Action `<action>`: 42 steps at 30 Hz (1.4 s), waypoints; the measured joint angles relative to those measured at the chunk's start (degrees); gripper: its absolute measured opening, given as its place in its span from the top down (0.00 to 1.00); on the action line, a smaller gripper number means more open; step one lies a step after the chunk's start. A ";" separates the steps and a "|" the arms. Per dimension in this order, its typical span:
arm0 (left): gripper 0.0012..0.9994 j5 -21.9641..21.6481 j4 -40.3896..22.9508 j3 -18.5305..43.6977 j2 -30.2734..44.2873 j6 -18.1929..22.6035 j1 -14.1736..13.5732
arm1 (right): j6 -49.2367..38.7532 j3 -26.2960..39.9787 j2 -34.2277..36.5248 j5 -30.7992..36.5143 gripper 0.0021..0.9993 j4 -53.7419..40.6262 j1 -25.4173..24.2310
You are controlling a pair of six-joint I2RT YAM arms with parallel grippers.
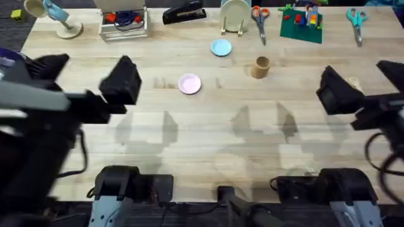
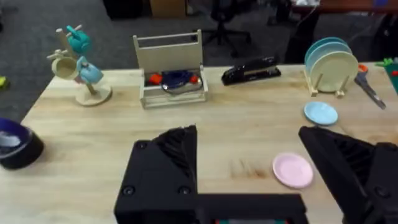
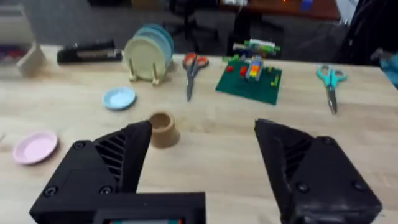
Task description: Pick up a utensil and set it on the pink plate, then put the other utensil in the container.
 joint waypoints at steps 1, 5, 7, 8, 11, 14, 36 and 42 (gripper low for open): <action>0.01 0.00 -2.53 3.32 2.46 0.02 -0.02 | -0.48 2.25 1.59 0.00 0.00 -2.01 0.00; 0.01 -0.29 -11.68 15.41 12.30 0.02 0.00 | -2.21 11.72 8.96 0.02 0.00 -9.28 0.00; 0.01 -0.87 -15.83 20.71 17.13 0.02 -0.02 | -2.65 16.17 12.90 0.00 0.00 -12.31 0.00; 0.01 -1.24 -17.59 22.92 19.26 0.02 0.00 | -2.83 18.14 14.80 0.00 0.00 -13.67 0.00; 0.01 -1.94 -23.53 29.43 25.98 0.02 0.00 | -3.99 24.31 21.03 0.00 0.00 -18.55 0.00; 0.01 -2.52 -28.77 35.11 32.04 0.02 0.00 | -5.10 30.26 27.17 0.00 0.00 -24.51 0.00; 0.01 -13.24 -54.04 50.68 54.31 4.37 0.00 | -6.57 53.71 49.61 0.01 0.00 -43.55 0.00; 0.01 -12.74 -53.36 50.68 54.60 5.26 0.00 | -6.75 53.71 49.60 0.00 0.00 -43.55 0.00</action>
